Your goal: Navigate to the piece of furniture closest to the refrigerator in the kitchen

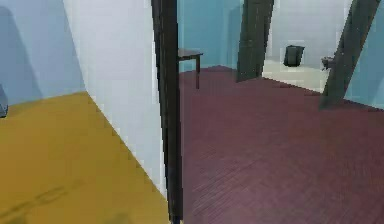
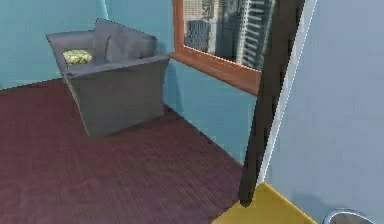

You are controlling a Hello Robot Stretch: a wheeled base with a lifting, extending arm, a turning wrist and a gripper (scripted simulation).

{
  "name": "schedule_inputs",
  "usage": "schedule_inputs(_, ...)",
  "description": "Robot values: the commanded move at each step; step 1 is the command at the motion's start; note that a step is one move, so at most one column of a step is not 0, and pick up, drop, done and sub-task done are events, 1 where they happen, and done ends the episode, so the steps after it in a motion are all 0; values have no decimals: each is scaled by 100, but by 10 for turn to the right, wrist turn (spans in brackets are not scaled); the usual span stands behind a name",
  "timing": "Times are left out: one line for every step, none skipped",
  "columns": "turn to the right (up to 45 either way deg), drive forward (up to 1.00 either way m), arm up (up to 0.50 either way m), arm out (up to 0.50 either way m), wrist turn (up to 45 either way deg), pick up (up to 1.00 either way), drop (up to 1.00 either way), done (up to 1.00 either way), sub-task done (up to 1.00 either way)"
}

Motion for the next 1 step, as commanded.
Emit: schedule_inputs(-390, 0, 0, 0, 0, 0, 0, 0, 0)
